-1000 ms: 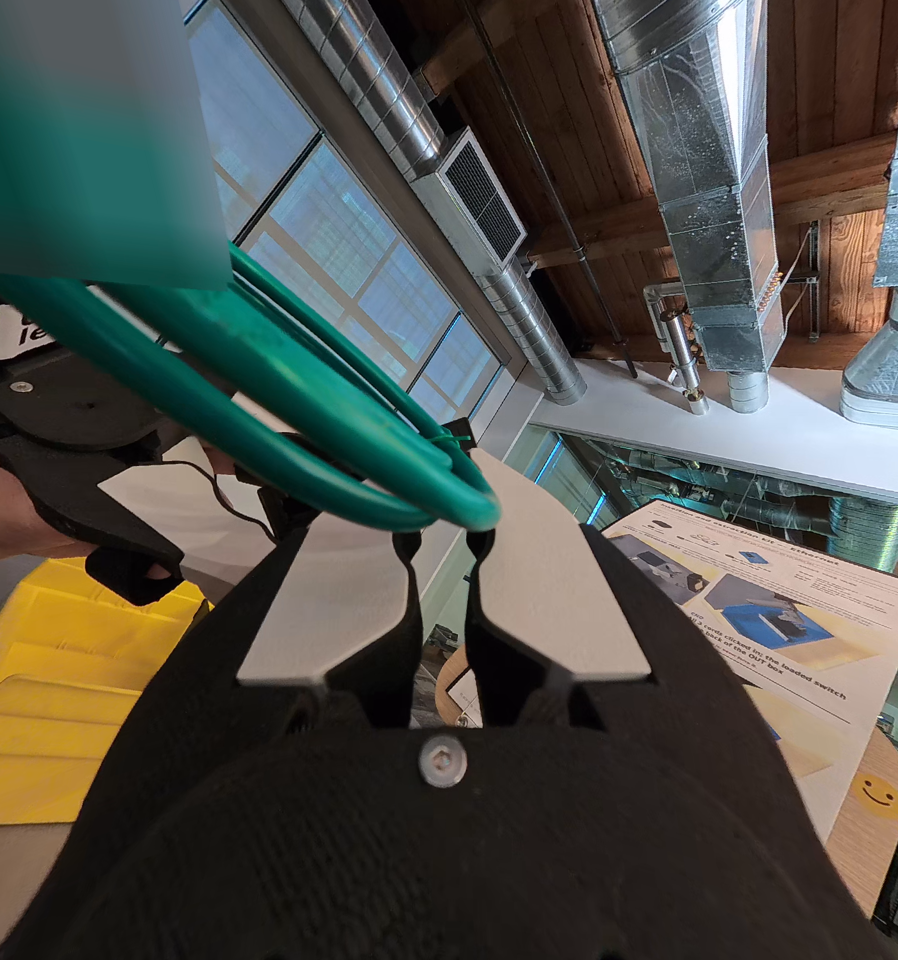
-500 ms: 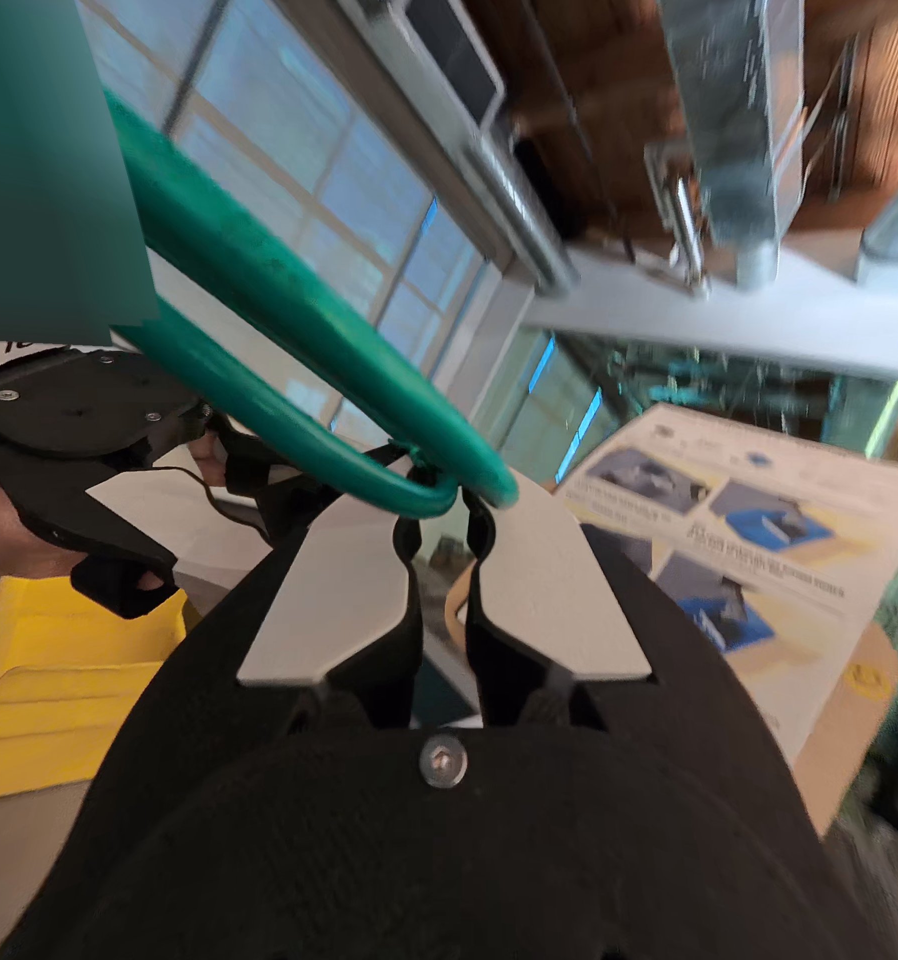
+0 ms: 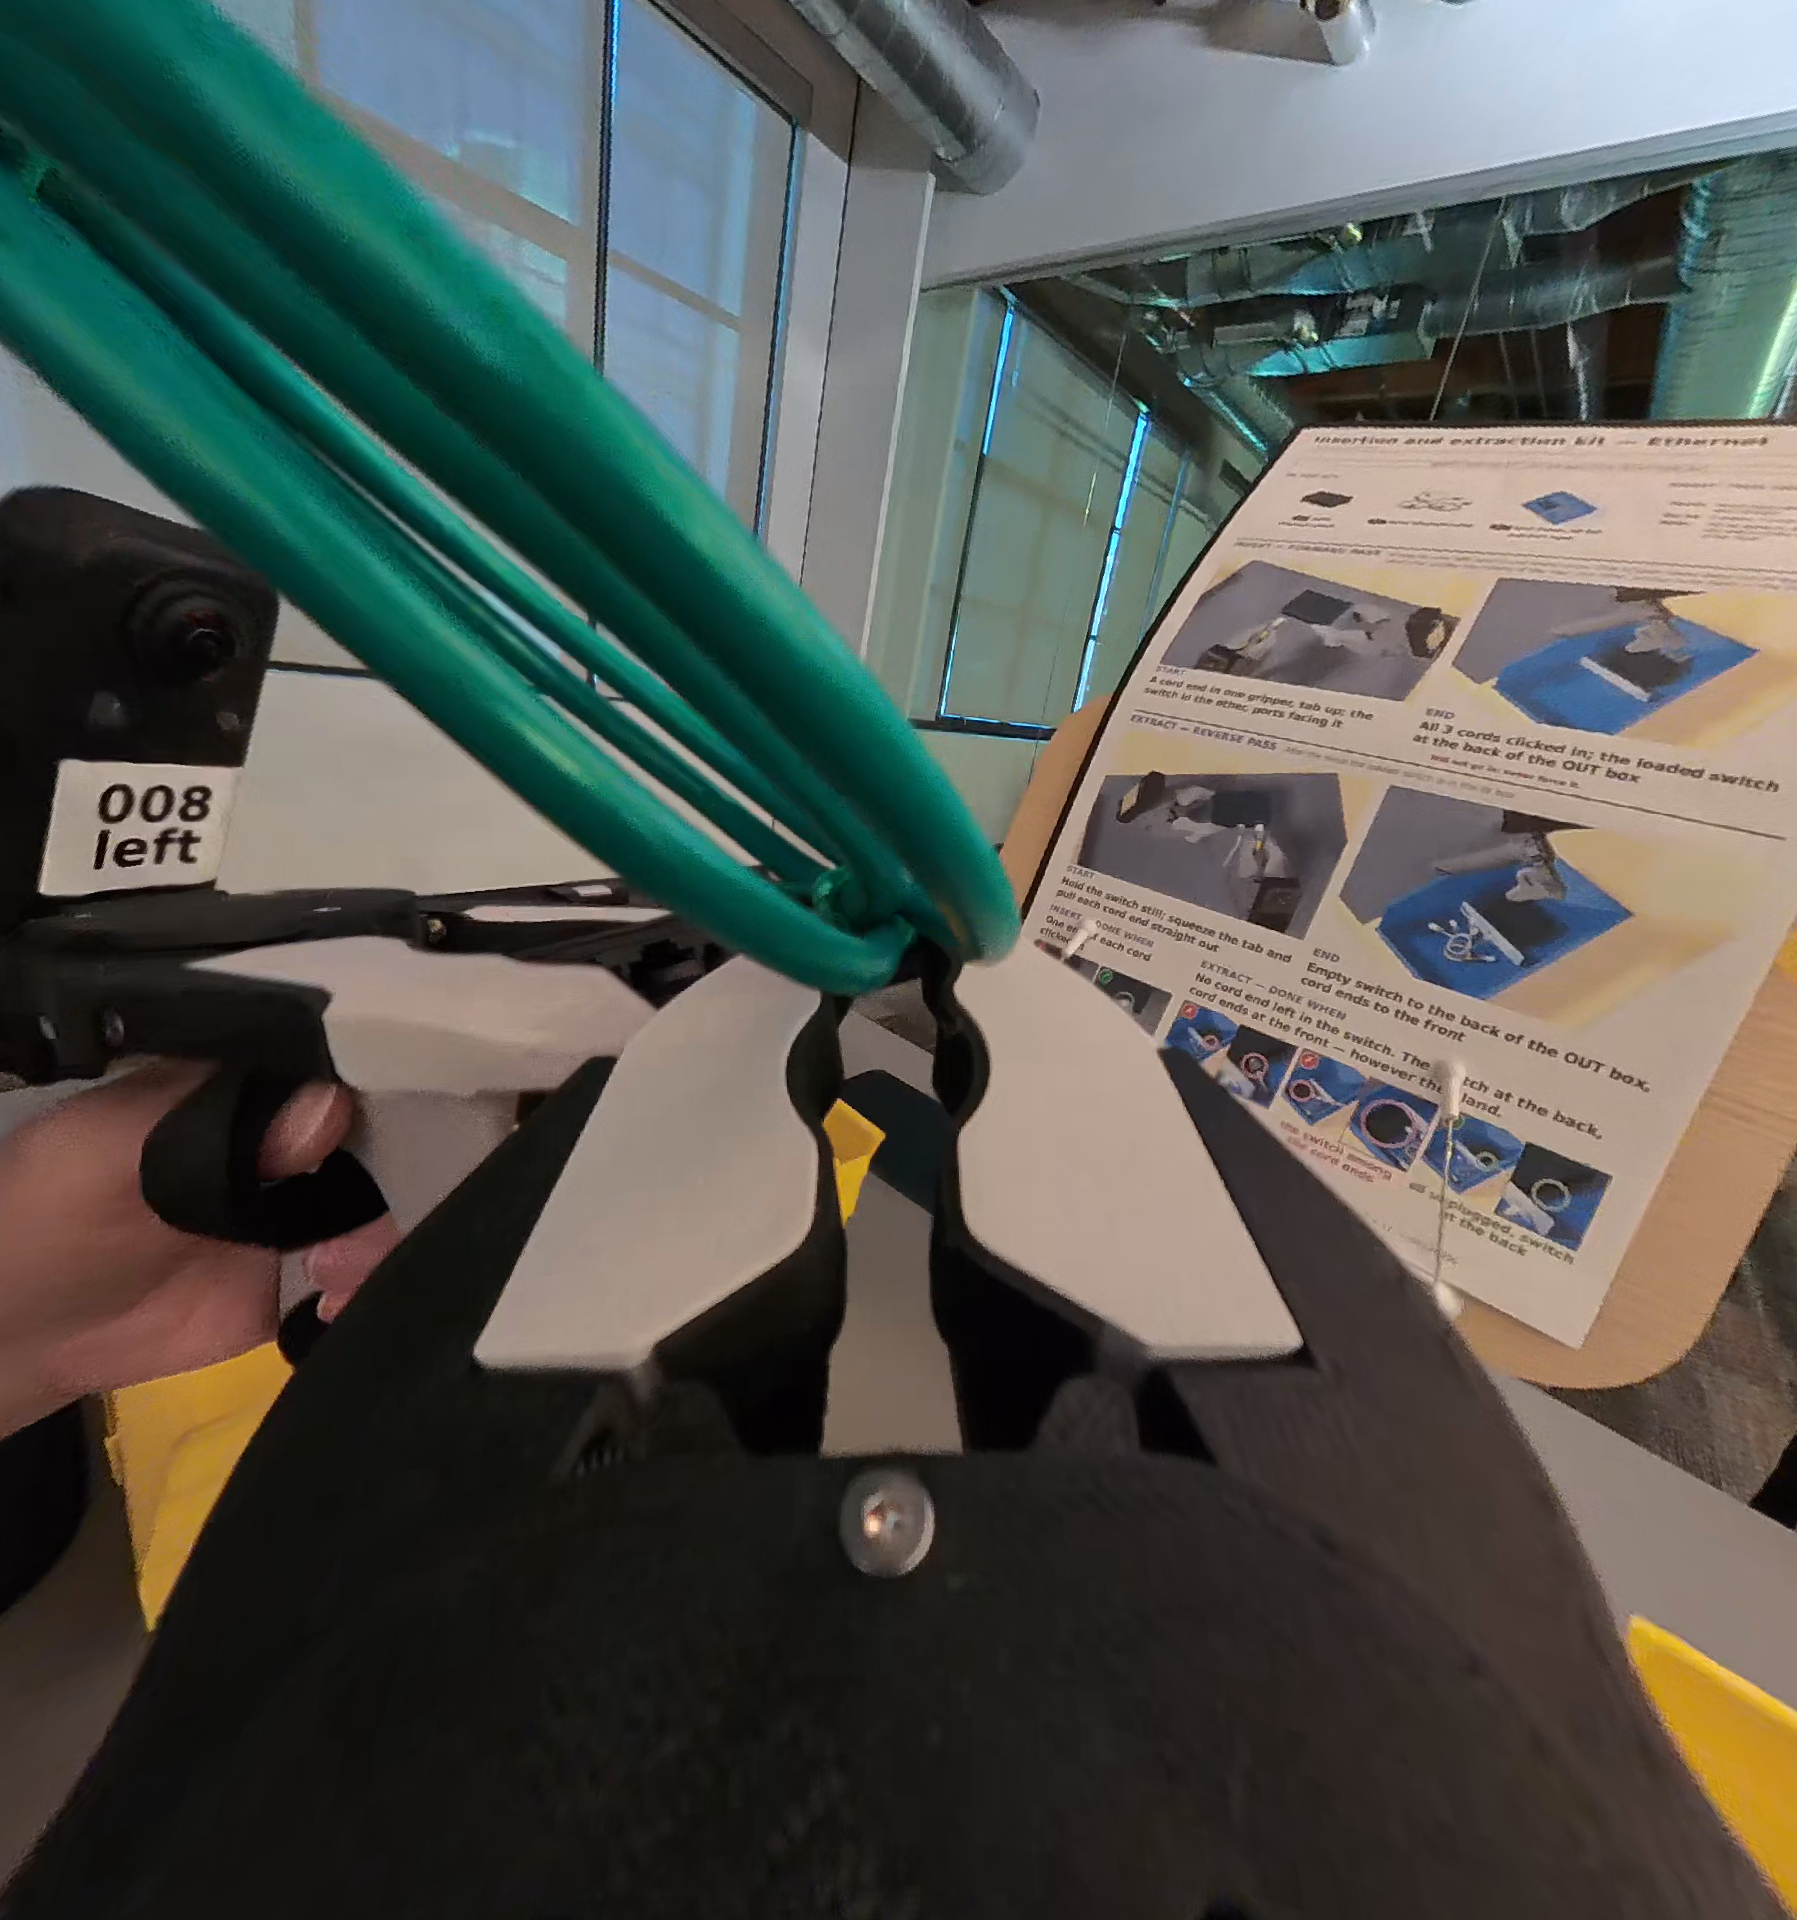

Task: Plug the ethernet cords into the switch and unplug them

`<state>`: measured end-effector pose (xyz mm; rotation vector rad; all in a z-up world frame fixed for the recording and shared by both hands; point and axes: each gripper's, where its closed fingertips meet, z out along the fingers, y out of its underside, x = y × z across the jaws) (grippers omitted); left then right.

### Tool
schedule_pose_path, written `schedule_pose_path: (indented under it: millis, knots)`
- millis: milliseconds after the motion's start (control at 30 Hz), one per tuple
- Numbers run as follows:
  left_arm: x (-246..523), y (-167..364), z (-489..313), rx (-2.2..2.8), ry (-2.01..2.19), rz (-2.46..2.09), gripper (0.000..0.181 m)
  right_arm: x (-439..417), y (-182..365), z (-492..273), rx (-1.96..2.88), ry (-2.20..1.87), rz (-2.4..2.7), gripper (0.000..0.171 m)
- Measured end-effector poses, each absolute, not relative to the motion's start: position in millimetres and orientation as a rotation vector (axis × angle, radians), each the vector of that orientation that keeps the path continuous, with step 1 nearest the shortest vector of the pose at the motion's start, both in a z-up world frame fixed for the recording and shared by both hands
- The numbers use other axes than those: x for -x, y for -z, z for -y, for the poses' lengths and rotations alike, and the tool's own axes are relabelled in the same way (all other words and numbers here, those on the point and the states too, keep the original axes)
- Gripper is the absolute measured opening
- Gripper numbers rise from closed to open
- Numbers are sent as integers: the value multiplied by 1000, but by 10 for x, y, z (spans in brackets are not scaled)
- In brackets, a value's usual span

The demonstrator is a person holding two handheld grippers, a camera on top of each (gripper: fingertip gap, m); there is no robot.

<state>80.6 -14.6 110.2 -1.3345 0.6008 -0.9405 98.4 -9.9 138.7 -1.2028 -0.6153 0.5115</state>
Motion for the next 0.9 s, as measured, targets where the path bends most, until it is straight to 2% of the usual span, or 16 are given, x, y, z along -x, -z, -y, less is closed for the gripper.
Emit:
schedule_pose_path:
  millis: [267, 600, 900]
  knots:
    - [-737, -1138, 77, 1315, 971, -502, 75, -952, -1280, 24, 1276, -619, 535, 14]
    - [-764, -1027, 71, 1442, 1003, -620, 75, -947, -1278, 30, 1304, -716, 564, 15]
    - [-771, -926, 19, 1547, 1085, -560, 75, -990, -1203, -75, 1274, -510, 634, 21]
